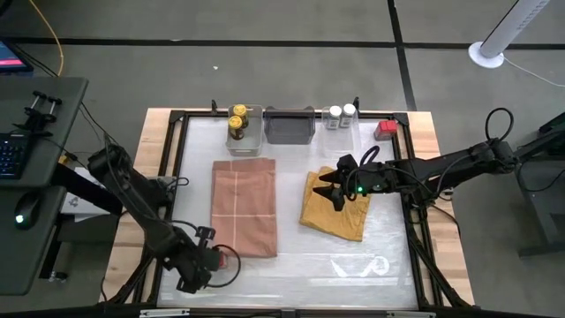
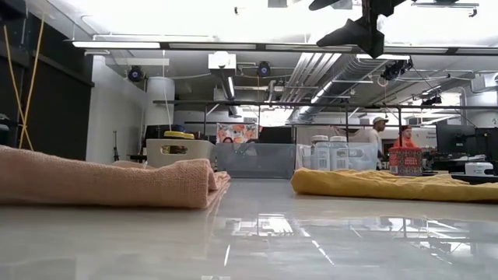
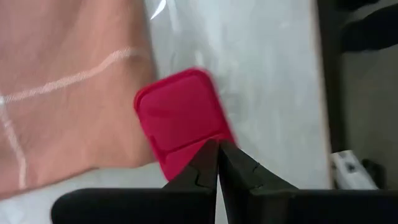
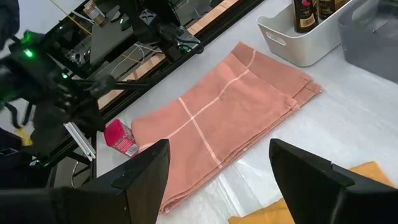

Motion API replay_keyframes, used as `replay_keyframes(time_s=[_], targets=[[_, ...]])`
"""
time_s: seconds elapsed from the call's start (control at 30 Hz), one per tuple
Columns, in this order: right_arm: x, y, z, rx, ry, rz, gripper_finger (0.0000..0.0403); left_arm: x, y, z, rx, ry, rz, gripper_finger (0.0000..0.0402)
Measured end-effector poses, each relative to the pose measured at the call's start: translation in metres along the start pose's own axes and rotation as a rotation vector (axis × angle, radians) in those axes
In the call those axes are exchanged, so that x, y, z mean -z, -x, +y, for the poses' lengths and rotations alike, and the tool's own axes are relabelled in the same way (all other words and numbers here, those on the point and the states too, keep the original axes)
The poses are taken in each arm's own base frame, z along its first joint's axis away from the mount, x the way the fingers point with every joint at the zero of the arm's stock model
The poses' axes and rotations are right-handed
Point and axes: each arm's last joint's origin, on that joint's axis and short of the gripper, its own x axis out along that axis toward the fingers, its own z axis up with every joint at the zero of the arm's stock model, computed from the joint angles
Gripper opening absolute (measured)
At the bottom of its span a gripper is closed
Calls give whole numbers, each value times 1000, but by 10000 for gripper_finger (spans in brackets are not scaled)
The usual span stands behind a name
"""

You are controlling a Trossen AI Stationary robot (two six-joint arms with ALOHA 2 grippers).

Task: Sort spices by type
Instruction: Put the bottom red seasoning can into the black bin

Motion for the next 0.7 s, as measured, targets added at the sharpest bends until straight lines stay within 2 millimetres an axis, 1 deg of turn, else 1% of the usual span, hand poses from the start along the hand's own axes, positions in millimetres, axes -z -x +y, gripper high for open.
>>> replay_keyframes(time_s=[0.07, 0.23, 0.3, 0.4, 0.53, 0.7], targets=[[0, 0, 0, 0, -1, -1, 270, -3, -8, 1, -19, -4, 19, 0], [0, 0, 0, -1, -10, -2, 270, -10, -15, 4, -28, 3, 15, 0], [0, 0, 0, -1, -10, -2, 270, -15, -17, 5, -18, -19, -18, 0], [0, 0, 0, -4, -18, 1, 270, -29, -19, 8, 21, -50, -105, 0], [0, 0, 0, -7, -21, 4, 270, -48, -26, 19, 39, -81, -182, 0], [0, 0, 1, -20, -24, 15, 270, -74, -51, 36, 72, -137, -215, 0]])
